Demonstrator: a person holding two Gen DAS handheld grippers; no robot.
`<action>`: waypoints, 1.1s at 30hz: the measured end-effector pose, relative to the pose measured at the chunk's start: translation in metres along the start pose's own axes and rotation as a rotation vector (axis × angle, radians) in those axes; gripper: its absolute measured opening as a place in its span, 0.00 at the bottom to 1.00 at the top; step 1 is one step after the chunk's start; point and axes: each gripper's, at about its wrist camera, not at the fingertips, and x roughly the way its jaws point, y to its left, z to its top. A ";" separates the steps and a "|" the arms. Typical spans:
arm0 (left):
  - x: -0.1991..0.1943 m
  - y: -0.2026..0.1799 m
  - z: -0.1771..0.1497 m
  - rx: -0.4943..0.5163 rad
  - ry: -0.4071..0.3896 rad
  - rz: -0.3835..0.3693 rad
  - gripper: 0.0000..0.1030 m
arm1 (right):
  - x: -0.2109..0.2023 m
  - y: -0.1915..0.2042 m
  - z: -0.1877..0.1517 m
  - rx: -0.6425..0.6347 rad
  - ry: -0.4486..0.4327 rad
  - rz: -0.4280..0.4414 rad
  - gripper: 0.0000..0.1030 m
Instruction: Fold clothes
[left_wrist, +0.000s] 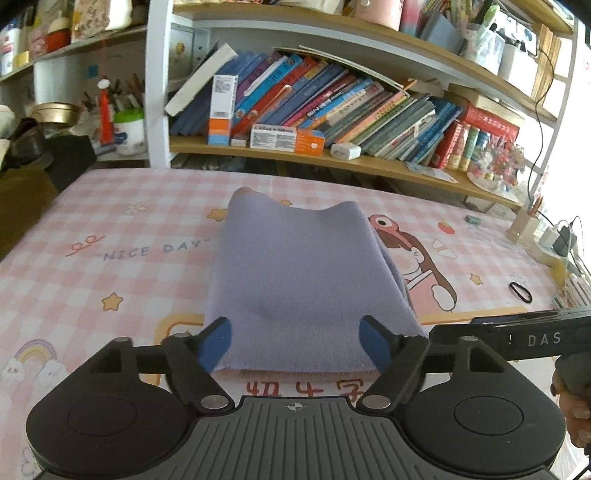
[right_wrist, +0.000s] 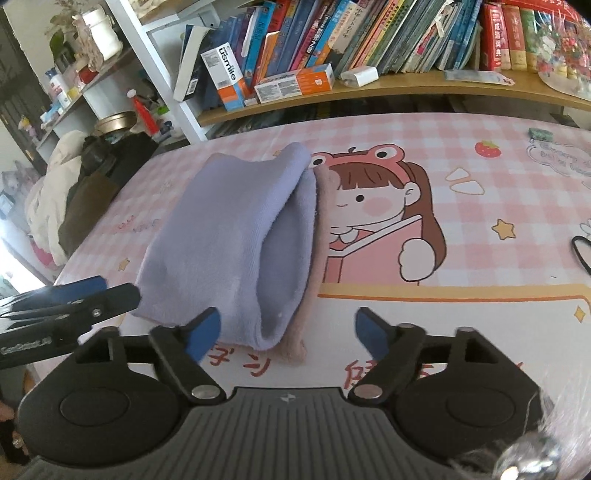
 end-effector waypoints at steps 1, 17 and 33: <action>-0.001 0.000 -0.001 -0.003 0.003 0.007 0.80 | 0.000 -0.001 -0.001 0.002 0.004 -0.003 0.83; 0.034 0.054 0.026 -0.051 0.065 0.006 0.85 | 0.022 -0.038 0.008 0.341 0.042 0.036 0.84; 0.104 0.092 0.044 -0.147 0.205 -0.173 0.85 | 0.064 -0.033 0.028 0.439 0.035 0.087 0.86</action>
